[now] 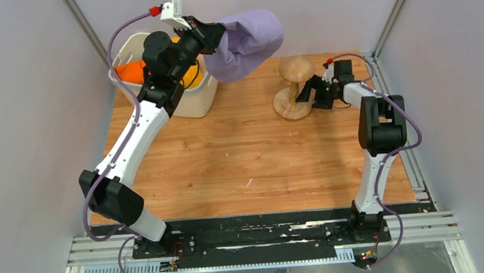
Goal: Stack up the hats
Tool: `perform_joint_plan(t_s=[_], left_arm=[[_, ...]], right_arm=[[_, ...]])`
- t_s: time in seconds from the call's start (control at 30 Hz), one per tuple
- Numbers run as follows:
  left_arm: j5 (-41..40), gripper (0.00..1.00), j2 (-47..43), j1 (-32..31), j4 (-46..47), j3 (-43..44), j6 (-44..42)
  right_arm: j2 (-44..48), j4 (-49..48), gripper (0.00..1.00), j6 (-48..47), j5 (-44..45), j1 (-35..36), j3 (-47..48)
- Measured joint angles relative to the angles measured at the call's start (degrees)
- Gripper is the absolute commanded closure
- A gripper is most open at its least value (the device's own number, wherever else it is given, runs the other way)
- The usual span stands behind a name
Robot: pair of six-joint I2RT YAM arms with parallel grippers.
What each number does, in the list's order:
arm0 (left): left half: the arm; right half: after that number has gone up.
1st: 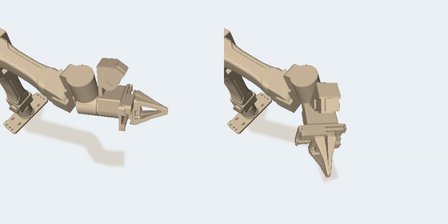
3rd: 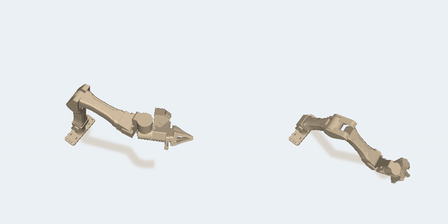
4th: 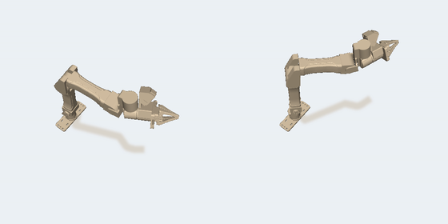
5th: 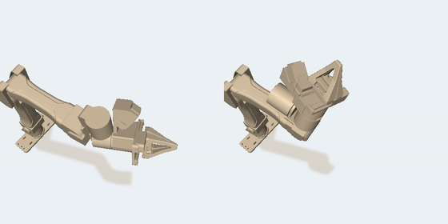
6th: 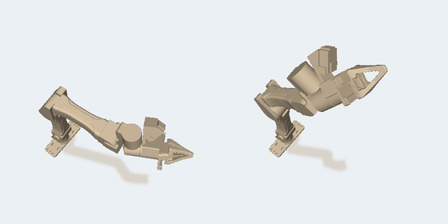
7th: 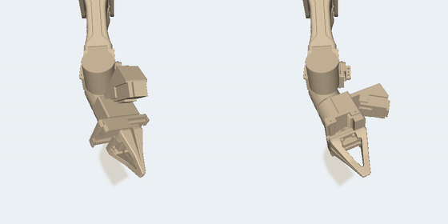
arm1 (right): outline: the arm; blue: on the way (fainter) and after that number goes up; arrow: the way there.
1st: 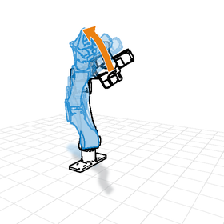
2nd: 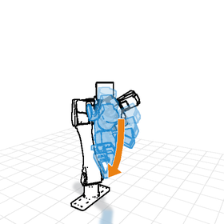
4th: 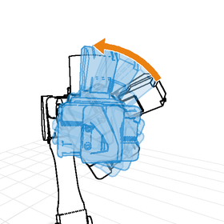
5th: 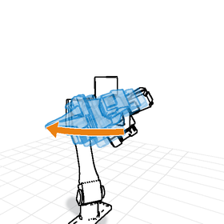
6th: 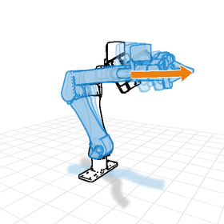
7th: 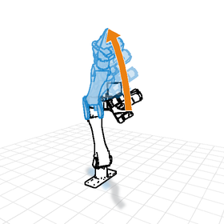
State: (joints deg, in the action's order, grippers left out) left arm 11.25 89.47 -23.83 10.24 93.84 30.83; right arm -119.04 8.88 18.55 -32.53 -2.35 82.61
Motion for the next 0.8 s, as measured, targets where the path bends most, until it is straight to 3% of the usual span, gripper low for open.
perform_joint_plan(t_s=[0.43, 0.8], left_arm=[[0.81, 1.00, 0.92, 0.00, 1.40, 0.07, 1.66], [5.14, 1.00, 9.25, -1.77, 1.62, 7.67, 7.85]], right_arm=[[-1.09, -2.78, 0.11, 1.38, -1.90, 3.50, -0.26], [13.66, 2.84, 0.09, 1.18, 16.00, 2.23, -6.05]])
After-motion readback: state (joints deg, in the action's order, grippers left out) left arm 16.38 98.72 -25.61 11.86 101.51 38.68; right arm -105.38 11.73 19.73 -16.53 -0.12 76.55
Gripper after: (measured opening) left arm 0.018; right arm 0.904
